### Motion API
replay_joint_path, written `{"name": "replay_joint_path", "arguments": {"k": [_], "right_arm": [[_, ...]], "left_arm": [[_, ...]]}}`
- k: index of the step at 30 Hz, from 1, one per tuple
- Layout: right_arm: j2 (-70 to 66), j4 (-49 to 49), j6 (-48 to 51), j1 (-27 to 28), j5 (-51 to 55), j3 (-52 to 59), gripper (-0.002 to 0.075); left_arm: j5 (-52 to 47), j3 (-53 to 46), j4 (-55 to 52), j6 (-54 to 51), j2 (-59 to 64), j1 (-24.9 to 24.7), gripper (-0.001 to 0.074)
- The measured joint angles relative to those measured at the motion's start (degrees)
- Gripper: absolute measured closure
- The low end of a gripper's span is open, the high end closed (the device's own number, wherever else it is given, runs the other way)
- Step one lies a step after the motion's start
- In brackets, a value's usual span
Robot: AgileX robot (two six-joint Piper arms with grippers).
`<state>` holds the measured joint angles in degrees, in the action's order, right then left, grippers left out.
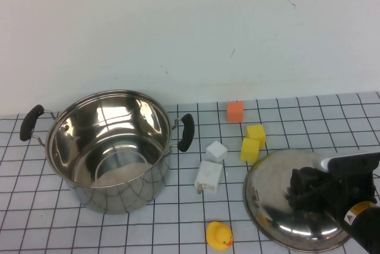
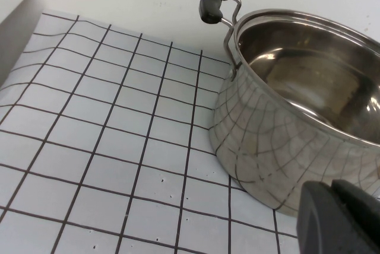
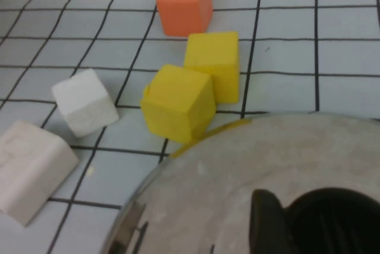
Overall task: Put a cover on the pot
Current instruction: Pick up the pot lid
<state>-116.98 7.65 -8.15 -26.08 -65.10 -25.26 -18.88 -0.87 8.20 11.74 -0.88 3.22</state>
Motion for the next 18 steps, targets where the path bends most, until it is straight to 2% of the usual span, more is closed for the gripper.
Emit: {"name": "replay_joint_path", "arguments": {"k": [5, 11, 13, 15, 18], "right_arm": [[6.6, -0.3, -0.7, 0.0, 1.0, 2.1, 0.0375], [26.6, -6.2, -0.2, -0.1, 3.2, 2.5, 0.0375], [34.7, -11.4, -0.2, -0.1, 11.5, 0.8, 0.0375], [41.1, -18.4, -1.5, -0.1, 24.3, -2.1, 0.0375], [47.1, -30.4, -8.6, -1.5, 40.9, -9.1, 0.0375]], "left_arm": [[0.0, 0.0, 0.0, 0.0, 0.0, 0.0, 0.0738], [0.0, 0.0, 0.0, 0.0, 0.0, 0.0, 0.0738], [0.0, 0.0, 0.0, 0.0, 0.0, 0.0, 0.0738], [0.0, 0.0, 0.0, 0.0, 0.0, 0.0, 0.0737], [0.0, 0.0, 0.0, 0.0, 0.0, 0.0, 0.0738]]}}
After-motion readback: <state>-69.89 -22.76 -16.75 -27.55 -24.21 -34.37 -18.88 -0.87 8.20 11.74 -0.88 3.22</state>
